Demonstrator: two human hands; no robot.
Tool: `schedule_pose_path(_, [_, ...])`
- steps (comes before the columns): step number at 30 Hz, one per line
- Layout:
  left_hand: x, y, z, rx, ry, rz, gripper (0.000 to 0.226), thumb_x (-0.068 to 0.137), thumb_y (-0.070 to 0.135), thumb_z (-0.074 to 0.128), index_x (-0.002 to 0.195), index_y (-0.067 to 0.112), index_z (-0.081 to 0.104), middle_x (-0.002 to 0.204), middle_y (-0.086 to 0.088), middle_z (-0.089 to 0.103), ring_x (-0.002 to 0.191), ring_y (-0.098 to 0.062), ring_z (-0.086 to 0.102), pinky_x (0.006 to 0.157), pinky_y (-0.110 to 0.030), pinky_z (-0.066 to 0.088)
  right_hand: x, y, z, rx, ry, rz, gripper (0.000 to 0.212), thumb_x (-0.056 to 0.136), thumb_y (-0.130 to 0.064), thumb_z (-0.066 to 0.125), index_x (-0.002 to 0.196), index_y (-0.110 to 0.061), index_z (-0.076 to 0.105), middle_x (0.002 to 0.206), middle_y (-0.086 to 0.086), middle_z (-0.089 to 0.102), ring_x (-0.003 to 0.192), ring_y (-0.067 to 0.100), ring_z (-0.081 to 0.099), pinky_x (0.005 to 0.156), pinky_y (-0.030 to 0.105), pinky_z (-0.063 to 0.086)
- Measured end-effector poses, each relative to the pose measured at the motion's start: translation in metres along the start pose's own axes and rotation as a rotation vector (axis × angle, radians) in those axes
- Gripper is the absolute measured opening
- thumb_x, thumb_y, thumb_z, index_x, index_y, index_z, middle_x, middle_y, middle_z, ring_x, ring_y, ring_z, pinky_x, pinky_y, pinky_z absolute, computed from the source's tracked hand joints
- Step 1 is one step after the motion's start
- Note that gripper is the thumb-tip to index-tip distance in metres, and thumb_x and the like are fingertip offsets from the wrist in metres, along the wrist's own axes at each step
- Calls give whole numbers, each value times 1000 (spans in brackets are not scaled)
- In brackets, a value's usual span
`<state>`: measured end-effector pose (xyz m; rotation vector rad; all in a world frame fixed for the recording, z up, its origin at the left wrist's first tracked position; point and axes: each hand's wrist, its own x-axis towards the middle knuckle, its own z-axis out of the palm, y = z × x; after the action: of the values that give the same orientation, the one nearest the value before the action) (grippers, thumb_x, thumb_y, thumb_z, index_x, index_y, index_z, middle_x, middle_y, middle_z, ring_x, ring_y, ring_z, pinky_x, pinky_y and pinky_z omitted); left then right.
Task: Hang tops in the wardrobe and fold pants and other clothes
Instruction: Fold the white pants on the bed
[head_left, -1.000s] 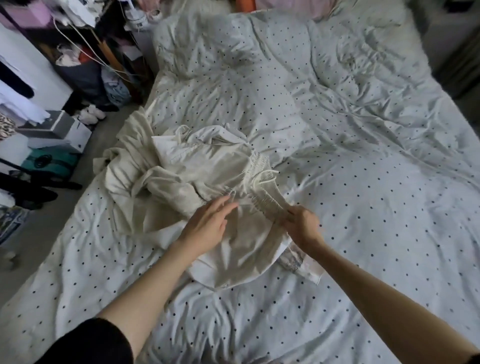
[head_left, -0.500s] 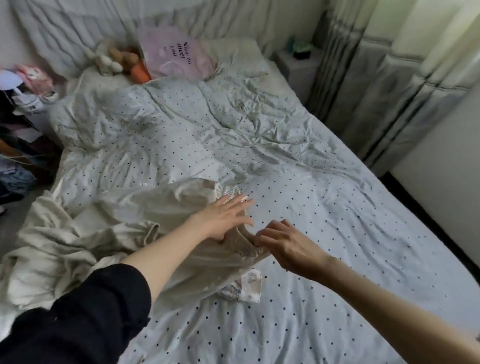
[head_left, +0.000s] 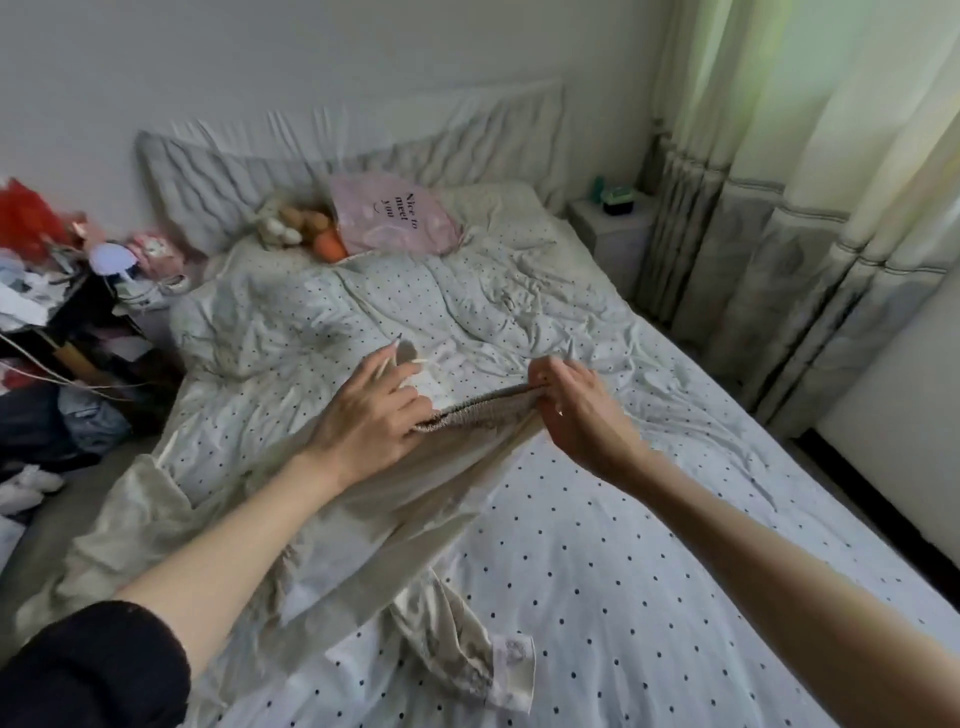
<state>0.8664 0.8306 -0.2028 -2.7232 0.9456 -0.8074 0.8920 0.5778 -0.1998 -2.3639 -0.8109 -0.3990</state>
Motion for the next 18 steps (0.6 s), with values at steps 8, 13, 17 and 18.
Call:
schedule_pose_path(8, [1,-60,-77,356,-44,-532,29,65,0,72,92,5,62,78,-11,66,81,-30,63,102,-49,38,123,-64,-26,-55,147,-221,27,86,6,46,106,1,63,100,17,64,92,30,52,74,37,44])
schedule_pose_path(13, [-27,-89,-111,368,-116,-835,23,83,13,63,104,5,59,104,-14,66,102,-31,56,93,-42,33,159,-94,-33,-39,220,-244,25,81,9,47,99,5,63,97,23,61,89,37,54,78,41,42])
schedule_pose_path(17, [-50,-87,-116,320,-192,-986,43,87,28,61,126,15,48,117,-4,56,106,-25,57,75,-36,45,166,-104,-20,15,183,-158,25,81,8,46,101,3,60,94,23,63,81,39,58,69,45,48])
schedule_pose_path(18, [-55,-86,-117,295,-199,-1029,41,88,28,60,124,16,47,117,-4,54,106,-25,56,71,-36,46,168,-106,-16,20,165,-131,26,81,8,46,101,1,60,92,23,64,79,40,59,67,45,48])
